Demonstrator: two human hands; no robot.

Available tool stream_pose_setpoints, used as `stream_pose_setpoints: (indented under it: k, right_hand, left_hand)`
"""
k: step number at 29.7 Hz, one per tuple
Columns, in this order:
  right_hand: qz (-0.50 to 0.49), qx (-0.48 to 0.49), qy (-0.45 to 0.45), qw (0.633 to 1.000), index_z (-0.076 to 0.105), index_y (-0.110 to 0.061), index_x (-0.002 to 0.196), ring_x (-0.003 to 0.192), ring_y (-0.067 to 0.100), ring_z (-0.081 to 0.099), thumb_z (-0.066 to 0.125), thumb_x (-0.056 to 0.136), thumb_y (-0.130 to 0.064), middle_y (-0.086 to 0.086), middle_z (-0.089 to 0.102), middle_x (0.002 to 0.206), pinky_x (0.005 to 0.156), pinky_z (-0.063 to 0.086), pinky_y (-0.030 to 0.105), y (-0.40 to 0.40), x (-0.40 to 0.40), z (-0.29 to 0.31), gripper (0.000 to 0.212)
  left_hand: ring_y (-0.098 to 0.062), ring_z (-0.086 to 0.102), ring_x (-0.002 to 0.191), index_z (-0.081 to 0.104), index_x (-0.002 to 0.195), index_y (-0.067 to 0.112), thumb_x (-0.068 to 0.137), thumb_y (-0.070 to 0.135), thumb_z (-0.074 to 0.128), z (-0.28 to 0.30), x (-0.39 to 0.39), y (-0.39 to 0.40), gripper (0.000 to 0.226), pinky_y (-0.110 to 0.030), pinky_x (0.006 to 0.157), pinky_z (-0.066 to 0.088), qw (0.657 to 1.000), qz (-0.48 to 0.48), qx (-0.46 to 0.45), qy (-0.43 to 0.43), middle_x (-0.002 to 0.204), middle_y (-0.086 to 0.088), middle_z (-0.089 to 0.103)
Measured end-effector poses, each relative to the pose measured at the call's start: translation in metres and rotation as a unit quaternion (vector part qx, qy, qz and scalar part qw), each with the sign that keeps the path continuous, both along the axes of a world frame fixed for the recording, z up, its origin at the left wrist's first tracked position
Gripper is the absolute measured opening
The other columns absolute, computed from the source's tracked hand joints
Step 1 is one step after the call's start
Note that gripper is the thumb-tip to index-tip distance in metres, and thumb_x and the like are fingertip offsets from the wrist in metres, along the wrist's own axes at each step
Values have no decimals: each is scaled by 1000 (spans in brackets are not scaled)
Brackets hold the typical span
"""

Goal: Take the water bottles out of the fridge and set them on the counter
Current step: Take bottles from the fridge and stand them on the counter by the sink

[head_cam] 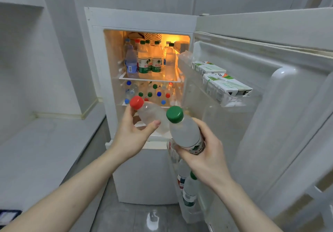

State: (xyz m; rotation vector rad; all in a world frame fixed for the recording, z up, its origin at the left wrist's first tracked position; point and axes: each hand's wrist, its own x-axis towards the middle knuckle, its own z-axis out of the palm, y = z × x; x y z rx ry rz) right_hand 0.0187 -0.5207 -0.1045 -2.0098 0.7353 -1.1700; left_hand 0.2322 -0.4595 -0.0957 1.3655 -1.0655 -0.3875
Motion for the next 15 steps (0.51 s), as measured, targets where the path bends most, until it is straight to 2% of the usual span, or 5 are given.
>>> stream_pose_setpoints:
  k: [4, 9, 12, 13, 15]
  right_hand:
    - [70, 16, -10, 997, 62, -35, 129, 115, 10, 67, 89, 73, -7, -17, 70, 122, 93, 54, 27, 25, 36, 9, 68]
    - [174, 61, 24, 983, 64, -38, 122, 100, 4, 69, 88, 73, -9, -18, 73, 109, 78, 52, 16, 90, 92, -4, 62]
    - [260, 90, 52, 960, 66, -36, 116, 93, 4, 71, 90, 71, -12, -15, 74, 103, 75, 55, 19, 165, 136, -19, 57]
    - [260, 95, 59, 959, 66, -35, 115, 92, 5, 71, 92, 70, -14, -14, 74, 103, 75, 55, 20, 168, 136, -24, 56]
    - [336, 103, 85, 933, 66, -35, 115, 95, 3, 71, 93, 69, -18, -15, 75, 103, 76, 54, 18, 234, 167, -34, 56]
  left_hand:
    - [0, 65, 109, 57, 126, 40, 84, 25, 84, 12, 23, 65, 52, -18, 81, 56, 998, 54, 9, -35, 120, 22, 67]
    - [2, 65, 101, 58, 120, 37, 80, 29, 86, 3, 49, 188, 49, -22, 78, 59, 980, 178, 73, -59, 114, 22, 66]
    - [-7, 70, 91, 57, 116, 40, 76, 36, 89, -8, 59, 305, 51, -21, 70, 55, 952, 276, 120, -59, 112, 19, 66]
    - [-9, 70, 87, 57, 115, 41, 75, 38, 90, -12, 57, 313, 51, -22, 69, 55, 949, 282, 131, -53, 110, 17, 67]
    - [-8, 70, 84, 58, 115, 39, 75, 36, 91, -23, 53, 402, 52, -22, 70, 56, 921, 362, 137, -50, 102, 14, 70]
